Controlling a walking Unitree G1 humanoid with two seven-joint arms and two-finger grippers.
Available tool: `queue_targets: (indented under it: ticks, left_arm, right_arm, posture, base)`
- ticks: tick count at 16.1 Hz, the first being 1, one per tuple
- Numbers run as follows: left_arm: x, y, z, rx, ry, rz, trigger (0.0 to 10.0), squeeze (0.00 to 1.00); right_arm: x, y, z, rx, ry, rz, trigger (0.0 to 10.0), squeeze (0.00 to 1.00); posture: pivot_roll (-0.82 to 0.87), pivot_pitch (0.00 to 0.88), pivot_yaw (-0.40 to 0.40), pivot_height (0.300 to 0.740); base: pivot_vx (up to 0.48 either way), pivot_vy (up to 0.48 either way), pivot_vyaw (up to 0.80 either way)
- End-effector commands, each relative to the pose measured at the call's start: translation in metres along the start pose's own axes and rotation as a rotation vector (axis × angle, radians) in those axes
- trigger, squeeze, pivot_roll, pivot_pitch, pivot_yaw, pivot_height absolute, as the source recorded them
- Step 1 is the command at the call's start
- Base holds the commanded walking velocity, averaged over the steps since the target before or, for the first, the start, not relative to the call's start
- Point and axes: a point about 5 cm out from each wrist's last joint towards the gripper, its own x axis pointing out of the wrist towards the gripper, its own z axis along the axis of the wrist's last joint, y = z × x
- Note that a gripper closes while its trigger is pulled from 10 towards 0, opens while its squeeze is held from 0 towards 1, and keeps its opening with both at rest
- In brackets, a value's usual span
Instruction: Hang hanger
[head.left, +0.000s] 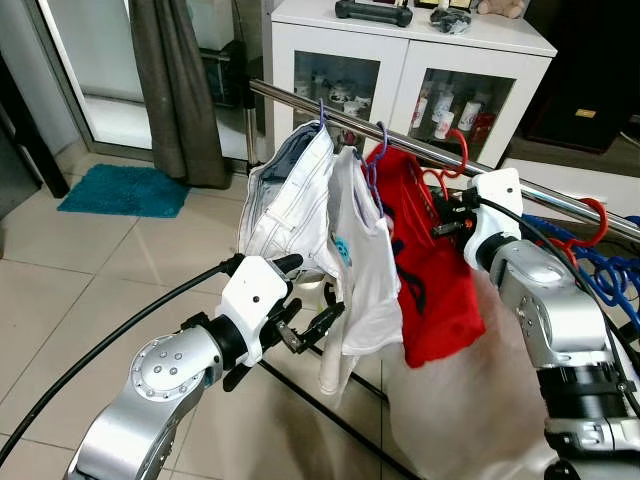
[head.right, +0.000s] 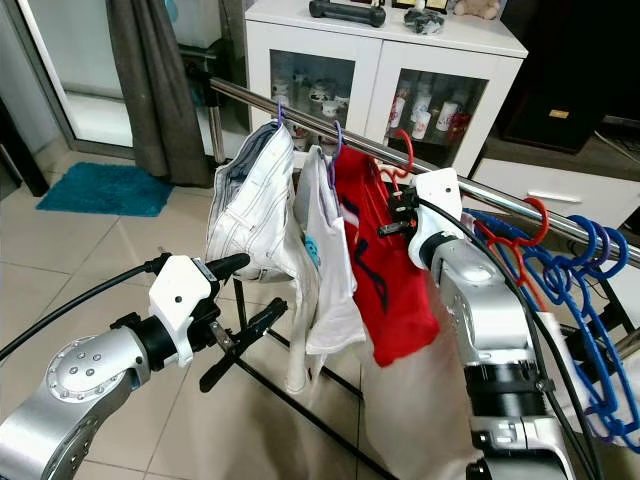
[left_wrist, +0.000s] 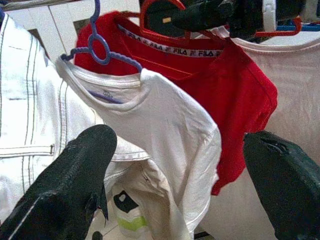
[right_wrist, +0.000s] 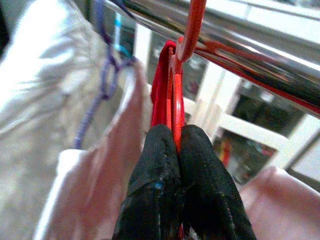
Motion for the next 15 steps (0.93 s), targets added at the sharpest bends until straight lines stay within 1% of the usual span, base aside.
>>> queue_targets:
  ticks: [1,3,5,7,8,9,10,11,12,13,14,15]
  left_arm:
    - [0.002,-0.001,0.002,0.012,-0.007,-0.004,10.0,0.18]
    - [0.002,-0.001,0.002,0.012,-0.008,-0.004,10.0,0.18]
    - [0.002,-0.001,0.001,0.012,-0.004,0.007,10.0,0.18]
    - [0.003,0.008,-0.006,0.011,0.016,0.115,10.0,0.18]
    - [0.003,0.014,-0.010,-0.009,0.037,0.190,10.0,0.00]
    - [0.003,0.018,-0.013,-0.010,0.048,0.241,10.0,0.00]
    - [0.003,0.019,-0.013,-0.001,0.048,0.255,10.0,0.00]
    - [0.002,0.021,-0.016,-0.013,0.054,0.290,10.0,0.00]
    - [0.002,0.021,-0.017,-0.027,0.054,0.300,10.0,0.00]
    - [0.000,0.021,-0.019,-0.064,0.051,0.338,10.0,0.00]
    - [0.000,0.020,-0.019,-0.070,0.047,0.344,10.0,0.00]
    - [0.001,0.019,-0.019,-0.065,0.047,0.346,10.0,0.00]
  right_arm:
    - [-0.003,0.001,0.010,-0.014,-0.070,0.029,0.0,0.00]
    - [-0.007,0.005,0.009,-0.059,-0.081,0.062,0.0,0.00]
    - [-0.013,0.007,0.001,-0.099,-0.052,0.084,0.0,0.00]
    - [-0.026,0.009,-0.007,-0.100,-0.031,0.087,0.0,0.00]
    - [-0.034,0.010,-0.012,-0.099,-0.008,0.084,0.0,0.00]
    - [-0.040,0.012,-0.018,-0.090,0.018,0.069,0.0,0.00]
    - [-0.043,0.012,-0.020,-0.085,0.028,0.061,0.0,0.00]
    - [-0.049,0.016,-0.028,-0.061,0.060,0.032,0.0,0.00]
    - [-0.052,0.019,-0.032,-0.050,0.074,0.016,9.6,0.00]
    - [-0.059,0.026,-0.043,-0.010,0.113,-0.044,10.0,0.00]
    - [-0.060,0.029,-0.045,0.001,0.120,-0.047,10.0,0.00]
    - [-0.061,0.033,-0.049,-0.025,0.144,-0.074,10.0,0.00]
  posture:
    - [0.08,0.000,-0.065,0.740]
    - [0.08,0.000,-0.064,0.740]
    - [0.08,0.000,-0.066,0.740]
    - [0.07,0.000,-0.071,0.740]
    - [0.07,0.000,-0.072,0.740]
    - [0.06,0.000,-0.073,0.740]
    - [0.06,0.000,-0.073,0.740]
    - [0.05,0.000,-0.077,0.740]
    - [0.05,0.000,-0.077,0.740]
    - [0.05,0.000,-0.082,0.740]
    - [0.05,0.000,-0.082,0.740]
    - [0.05,0.000,-0.087,0.740]
  base:
    - [0.000,0.000,0.00]
    - [0.000,0.000,0.00]
    - [0.000,0.000,0.00]
    - [0.000,0.000,0.00]
    - [0.000,0.000,0.00]
    - [0.000,0.000,0.00]
    - [0.000,0.000,0.00]
    - [0.000,0.000,0.00]
    - [0.000,0.000,0.00]
    - [0.000,0.000,0.00]
    - [0.000,0.000,0.00]
    - [-0.292,0.000,0.00]
